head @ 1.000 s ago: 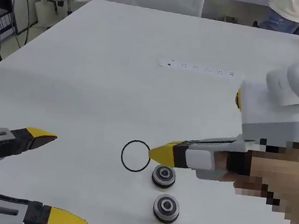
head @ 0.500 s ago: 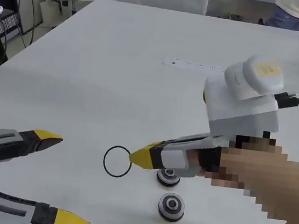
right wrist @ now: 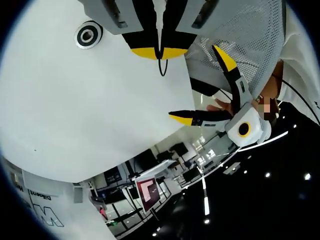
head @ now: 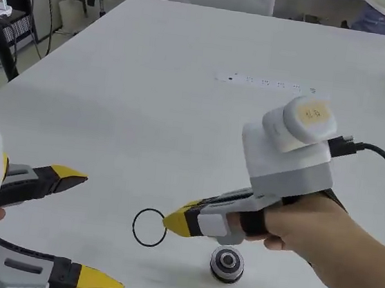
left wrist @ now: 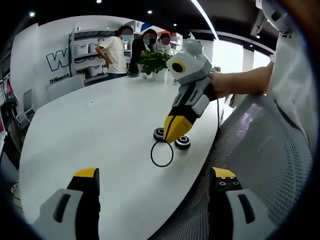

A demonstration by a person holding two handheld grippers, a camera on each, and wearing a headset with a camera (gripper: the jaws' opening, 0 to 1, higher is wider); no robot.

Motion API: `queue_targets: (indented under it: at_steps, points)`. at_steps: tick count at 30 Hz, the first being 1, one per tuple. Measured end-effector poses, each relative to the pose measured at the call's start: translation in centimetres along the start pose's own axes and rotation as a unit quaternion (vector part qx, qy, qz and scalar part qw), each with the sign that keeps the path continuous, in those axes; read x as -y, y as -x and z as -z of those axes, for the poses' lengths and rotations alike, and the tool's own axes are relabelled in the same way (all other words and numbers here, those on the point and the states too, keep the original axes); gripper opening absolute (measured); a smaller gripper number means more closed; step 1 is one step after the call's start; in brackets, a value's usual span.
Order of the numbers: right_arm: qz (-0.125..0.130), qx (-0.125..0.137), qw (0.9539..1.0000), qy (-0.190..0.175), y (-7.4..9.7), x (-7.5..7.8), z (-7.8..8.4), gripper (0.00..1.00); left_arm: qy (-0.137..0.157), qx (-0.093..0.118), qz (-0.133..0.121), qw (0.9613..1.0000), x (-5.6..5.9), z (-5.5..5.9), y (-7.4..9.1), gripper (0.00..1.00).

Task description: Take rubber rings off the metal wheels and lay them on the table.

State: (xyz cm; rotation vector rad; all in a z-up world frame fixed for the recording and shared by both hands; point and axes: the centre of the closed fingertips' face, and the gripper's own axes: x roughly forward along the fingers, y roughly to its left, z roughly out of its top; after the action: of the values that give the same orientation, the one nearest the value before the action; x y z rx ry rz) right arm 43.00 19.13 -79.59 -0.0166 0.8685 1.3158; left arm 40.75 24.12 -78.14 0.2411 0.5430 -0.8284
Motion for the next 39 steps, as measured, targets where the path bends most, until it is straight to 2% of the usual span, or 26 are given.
queue_targets:
  at_steps: [11, 15, 20, 30, 39]
  points:
    - [0.010, -0.020, 0.9998, 0.001, -0.7, 1.1, 1.6, 0.00, -0.003, -0.013, 0.001, 0.9999, 0.2, 0.4, -0.1, 0.88]
    - [0.030, -0.030, 0.9991, 0.007, -0.9, 2.2, 2.3, 0.00, 0.005, -0.011, 0.001, 0.9999, 0.1, 0.4, -0.1, 0.88]
    - [0.027, -0.029, 0.9992, 0.002, -1.1, 2.3, 2.6, 0.00, 0.006, -0.014, 0.002, 0.9999, 0.1, 0.6, -0.1, 0.87]
    - [0.051, -0.034, 0.9981, 0.010, -1.2, 3.4, 3.2, 0.00, 0.005, -0.018, 0.003, 0.9998, 0.2, 0.6, -0.1, 0.86]
    - [0.056, -0.033, 0.9978, 0.012, -1.2, 3.8, 3.4, 0.00, 0.006, -0.014, -0.001, 0.9999, 0.1, 0.5, -0.1, 0.85]
